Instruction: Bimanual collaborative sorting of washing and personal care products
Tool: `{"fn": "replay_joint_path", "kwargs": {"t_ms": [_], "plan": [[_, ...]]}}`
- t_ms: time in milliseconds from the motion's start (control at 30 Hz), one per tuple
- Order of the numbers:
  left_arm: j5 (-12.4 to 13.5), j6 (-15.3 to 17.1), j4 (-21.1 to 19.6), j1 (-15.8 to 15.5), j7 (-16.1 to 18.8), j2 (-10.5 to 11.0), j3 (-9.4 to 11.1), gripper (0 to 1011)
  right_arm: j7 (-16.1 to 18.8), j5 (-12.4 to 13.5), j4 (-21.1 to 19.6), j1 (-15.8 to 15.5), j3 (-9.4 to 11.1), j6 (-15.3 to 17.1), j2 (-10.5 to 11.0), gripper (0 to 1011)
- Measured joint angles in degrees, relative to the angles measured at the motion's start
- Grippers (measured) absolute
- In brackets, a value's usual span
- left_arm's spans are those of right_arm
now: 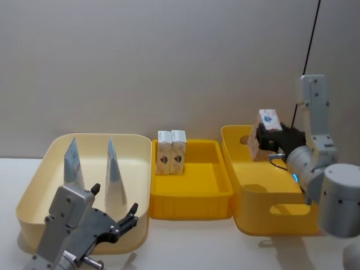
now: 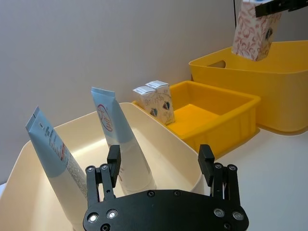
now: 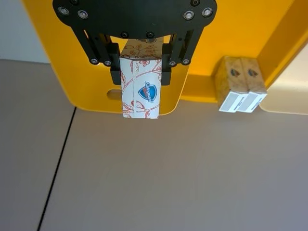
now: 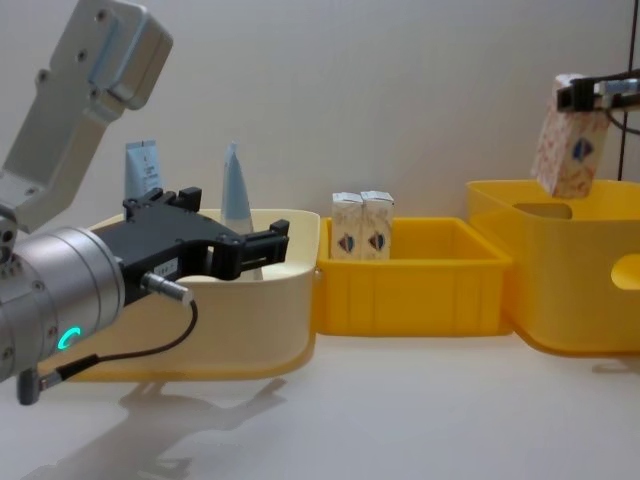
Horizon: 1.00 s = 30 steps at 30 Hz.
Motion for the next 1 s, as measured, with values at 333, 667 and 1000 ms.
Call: {"fn": "replay_joint_path", "kwargs": {"t_ms": [333,667,1000], "plan": [[0.00,0.00,0.00,0.00,0.00,0.00,0.00,1003,2.69,2.57,3.77,3.10,0.96,4.87,-1.46,741],[0.00,0.00,0.00,0.00,0.00,0.00,0.00,1003,4.16,3.94,5.89,4.80,1.45,7.40,-2.30,1001],[0.17,0.64,-0.80,0.08,-0.04,0.37,-0.27,1004,4.71,4.50,6.81,5.50,1.66,8.52,-2.63,1001]]}}
